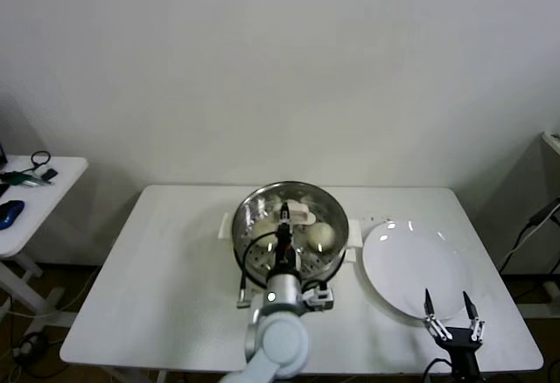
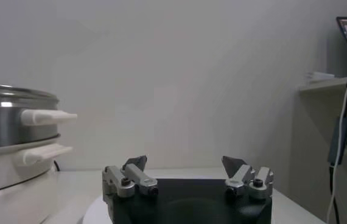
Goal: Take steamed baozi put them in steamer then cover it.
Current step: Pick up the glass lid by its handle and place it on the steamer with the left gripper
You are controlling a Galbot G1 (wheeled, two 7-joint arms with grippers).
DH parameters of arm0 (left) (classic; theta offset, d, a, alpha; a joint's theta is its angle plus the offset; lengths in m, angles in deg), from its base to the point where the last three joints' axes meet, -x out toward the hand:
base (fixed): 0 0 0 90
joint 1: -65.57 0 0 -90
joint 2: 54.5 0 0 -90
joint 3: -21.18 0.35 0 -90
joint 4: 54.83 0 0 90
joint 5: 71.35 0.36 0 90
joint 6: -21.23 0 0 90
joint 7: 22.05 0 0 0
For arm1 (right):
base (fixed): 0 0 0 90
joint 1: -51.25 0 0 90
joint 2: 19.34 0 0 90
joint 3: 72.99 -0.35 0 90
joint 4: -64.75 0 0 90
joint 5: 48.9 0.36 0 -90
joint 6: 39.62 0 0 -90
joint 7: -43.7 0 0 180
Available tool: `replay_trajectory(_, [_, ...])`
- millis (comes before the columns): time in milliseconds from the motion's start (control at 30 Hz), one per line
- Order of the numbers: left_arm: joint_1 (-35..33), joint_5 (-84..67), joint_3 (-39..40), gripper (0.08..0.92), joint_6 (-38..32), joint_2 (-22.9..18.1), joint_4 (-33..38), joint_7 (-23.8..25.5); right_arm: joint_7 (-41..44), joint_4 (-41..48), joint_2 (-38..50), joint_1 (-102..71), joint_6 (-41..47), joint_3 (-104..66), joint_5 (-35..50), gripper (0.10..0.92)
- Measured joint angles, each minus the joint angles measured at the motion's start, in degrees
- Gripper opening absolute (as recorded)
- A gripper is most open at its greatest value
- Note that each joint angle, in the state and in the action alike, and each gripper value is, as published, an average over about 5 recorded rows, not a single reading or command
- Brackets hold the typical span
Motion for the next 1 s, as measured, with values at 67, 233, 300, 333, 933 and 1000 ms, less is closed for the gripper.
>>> replay_trajectory(67, [0.1,0.1,-0.2,0.132,0.0,0.0,-0.3,-0.1,0.0,0.0,-0.1,0.0,0.0,0.0,0.0,0.823])
replay_trajectory(233, [0.1,0.2,-0.7,0.132,-0.1,-0.1,-0.7,-0.5,0.0,-0.1,-0.1,0.0,0.0,0.2,-0.1,0.823])
replay_trajectory(300, [0.1,0.3,-0.8,0.132,-0.2,-0.2,-0.8,-0.6,0.0,-0.1,-0.1,0.0,0.0,0.2,-0.1,0.823])
replay_trajectory(333, [0.0,0.3,-0.9,0.132,-0.3,-0.2,-0.8,-0.6,0.1,-0.1,-0.1,0.0,0.0,0.3,-0.1,0.823])
replay_trajectory(933, [-1.4,-3.8,-0.1,0.501,-1.2,2.3,3.8,-0.5,0.4,-0.8,0.2,0.1,0.7,0.3,-0.1,0.823])
replay_trajectory(1000, [-1.8,-5.2,0.2,0.561,-1.3,3.0,5.1,-0.9,0.4,-1.0,0.3,0.0,1.0,0.3,0.0,0.823])
